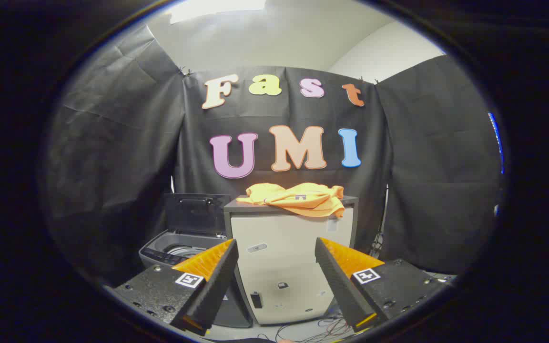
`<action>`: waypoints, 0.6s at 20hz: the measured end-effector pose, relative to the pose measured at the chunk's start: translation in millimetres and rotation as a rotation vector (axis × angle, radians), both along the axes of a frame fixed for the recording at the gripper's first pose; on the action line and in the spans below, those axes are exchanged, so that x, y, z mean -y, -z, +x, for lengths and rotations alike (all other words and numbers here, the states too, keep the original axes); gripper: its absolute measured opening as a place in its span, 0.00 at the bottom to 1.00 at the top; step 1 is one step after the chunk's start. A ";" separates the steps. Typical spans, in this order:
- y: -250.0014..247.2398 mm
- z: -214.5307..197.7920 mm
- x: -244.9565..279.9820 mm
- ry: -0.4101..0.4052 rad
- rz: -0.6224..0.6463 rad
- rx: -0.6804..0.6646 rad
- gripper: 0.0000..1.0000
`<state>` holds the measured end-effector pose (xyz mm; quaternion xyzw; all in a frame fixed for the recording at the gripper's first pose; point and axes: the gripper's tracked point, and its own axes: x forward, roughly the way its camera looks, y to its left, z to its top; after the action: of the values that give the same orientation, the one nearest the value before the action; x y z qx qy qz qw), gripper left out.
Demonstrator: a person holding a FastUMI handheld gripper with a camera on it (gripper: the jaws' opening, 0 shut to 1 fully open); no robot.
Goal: Put the clothes into the washing machine and then close the washing machine lid.
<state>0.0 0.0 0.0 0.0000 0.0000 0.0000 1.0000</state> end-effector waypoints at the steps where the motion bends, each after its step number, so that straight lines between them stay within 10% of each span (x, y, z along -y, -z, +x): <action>1: 0.8 0.5 -0.9 0.000 0.005 -0.002 0.98; 12: 8.0 9.2 -11.6 -0.007 0.007 -0.017 0.98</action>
<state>9.2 11.6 -8.0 0.0033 0.0086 0.0035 1.0000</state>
